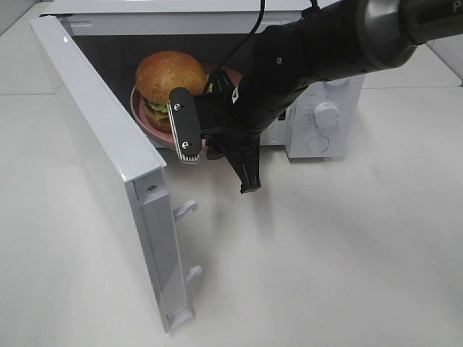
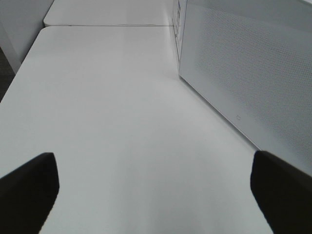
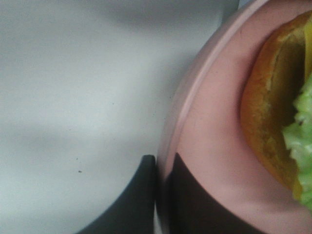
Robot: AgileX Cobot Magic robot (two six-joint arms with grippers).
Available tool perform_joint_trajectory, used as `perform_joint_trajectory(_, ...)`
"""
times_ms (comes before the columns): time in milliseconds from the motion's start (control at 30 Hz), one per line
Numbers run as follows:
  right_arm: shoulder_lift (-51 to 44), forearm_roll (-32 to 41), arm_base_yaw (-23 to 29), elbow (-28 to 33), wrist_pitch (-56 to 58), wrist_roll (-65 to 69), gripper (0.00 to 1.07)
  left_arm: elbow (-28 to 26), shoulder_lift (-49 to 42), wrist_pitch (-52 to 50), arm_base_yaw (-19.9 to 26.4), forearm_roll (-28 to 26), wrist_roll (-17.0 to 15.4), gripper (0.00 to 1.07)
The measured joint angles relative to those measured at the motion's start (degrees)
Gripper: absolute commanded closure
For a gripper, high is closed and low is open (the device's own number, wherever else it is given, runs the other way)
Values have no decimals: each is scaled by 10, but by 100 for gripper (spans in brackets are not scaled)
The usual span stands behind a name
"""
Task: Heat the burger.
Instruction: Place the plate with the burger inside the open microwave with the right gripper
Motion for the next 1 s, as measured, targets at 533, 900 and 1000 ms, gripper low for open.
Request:
perform_joint_trajectory(533, 93, -88, 0, -151, 63, 143, 107, 0, 0, 0, 0, 0, 0, 6)
perform_joint_trajectory(900, 143, -109, 0, -225, 89, 225, 107, 0, 0, 0, 0, 0, 0, 6)
perform_joint_trajectory(1000, 146, -121, 0, -226, 88, 235, 107, 0, 0, 0, 0, 0, 0, 6)
